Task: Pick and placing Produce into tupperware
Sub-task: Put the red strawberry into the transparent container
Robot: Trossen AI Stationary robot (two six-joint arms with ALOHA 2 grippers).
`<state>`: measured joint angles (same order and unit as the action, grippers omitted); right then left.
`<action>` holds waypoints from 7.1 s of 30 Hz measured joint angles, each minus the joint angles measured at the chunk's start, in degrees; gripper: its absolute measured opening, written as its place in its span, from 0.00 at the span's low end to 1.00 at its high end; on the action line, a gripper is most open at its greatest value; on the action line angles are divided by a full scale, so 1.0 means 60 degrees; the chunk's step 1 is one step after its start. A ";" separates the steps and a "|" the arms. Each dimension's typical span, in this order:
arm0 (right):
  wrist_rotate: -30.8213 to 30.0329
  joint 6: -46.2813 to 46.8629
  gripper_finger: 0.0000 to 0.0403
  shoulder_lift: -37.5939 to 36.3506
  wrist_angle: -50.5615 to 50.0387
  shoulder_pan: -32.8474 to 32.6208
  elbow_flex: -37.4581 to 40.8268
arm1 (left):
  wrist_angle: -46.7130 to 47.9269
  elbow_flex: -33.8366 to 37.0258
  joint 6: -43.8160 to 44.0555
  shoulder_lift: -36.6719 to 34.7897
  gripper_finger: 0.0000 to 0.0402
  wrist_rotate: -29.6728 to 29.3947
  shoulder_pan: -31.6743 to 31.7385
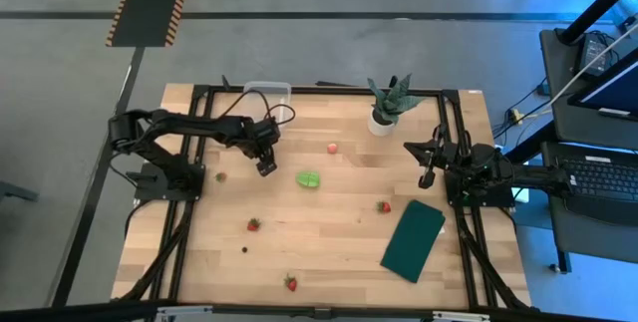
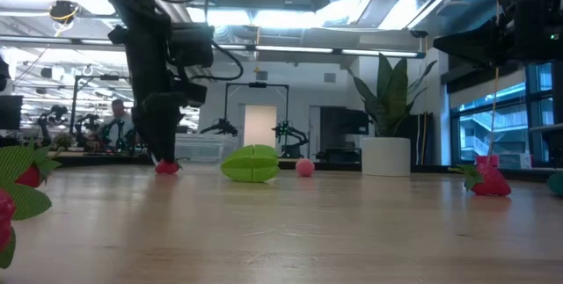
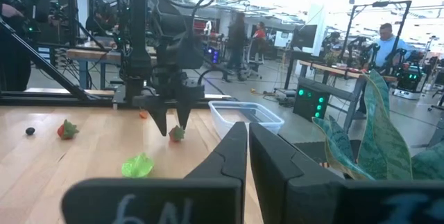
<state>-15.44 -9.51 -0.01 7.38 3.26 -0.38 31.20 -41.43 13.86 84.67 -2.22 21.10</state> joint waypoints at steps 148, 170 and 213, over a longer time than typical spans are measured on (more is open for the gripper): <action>-0.0001 -0.0031 0.05 0.0000 -0.0004 0.0000 0.0001 | 0.3852 -0.6608 -0.2581 0.0991 0.38 -0.1788 0.3489; -0.0001 0.0061 0.05 0.0001 0.0004 -0.0002 0.0000 | 0.3552 -0.6604 -0.2596 0.3861 0.37 -0.0704 0.3796; -0.0001 0.0038 0.05 0.0000 0.0007 0.0002 -0.0001 | 0.3211 -0.6594 -0.2855 0.2043 0.40 -0.0470 0.3671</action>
<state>-15.44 -9.28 -0.01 7.42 3.27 -0.38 50.47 -80.99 -3.27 96.92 -5.04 43.13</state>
